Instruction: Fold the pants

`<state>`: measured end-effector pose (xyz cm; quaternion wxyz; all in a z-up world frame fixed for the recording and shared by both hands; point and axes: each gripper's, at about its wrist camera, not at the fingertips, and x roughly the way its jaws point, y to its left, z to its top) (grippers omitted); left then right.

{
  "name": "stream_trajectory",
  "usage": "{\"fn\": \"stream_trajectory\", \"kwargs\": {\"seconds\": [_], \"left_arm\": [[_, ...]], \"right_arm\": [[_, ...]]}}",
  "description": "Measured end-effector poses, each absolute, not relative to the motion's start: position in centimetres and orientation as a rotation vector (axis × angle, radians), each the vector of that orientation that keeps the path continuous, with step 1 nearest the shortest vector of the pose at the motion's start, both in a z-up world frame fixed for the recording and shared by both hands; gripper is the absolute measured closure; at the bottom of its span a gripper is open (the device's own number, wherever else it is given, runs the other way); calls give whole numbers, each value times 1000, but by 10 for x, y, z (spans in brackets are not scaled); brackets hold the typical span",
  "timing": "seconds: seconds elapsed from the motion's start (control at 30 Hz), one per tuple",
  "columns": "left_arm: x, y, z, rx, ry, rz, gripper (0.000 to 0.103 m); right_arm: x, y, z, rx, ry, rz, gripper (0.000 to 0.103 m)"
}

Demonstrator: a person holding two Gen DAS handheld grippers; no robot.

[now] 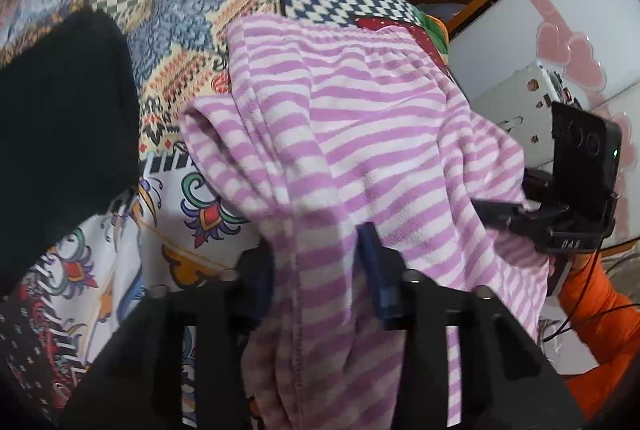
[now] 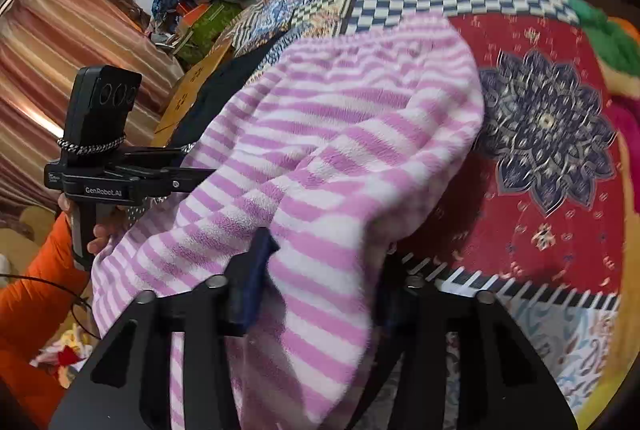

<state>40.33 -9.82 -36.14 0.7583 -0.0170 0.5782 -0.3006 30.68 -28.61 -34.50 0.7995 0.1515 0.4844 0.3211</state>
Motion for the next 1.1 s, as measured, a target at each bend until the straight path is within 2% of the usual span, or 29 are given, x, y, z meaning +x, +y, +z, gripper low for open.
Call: {"fn": "stream_trajectory", "kwargs": {"seconds": [0.07,0.2,0.67,1.1], "left_arm": [[399,-97,-353,3,1235,-638,76],[390,-93,-336,13,1189,-620,80],[326,-60,-244,-4,961,-588,81],[296,22,-189,-73,800,-474,81]], "right_arm": [[304,-287,-337,311,1009,675,74],[299,-289,-319,295,960,664,77],[255,-273,-233,206,767,665,80],[249,-213,-181,129,624,743,81]]}}
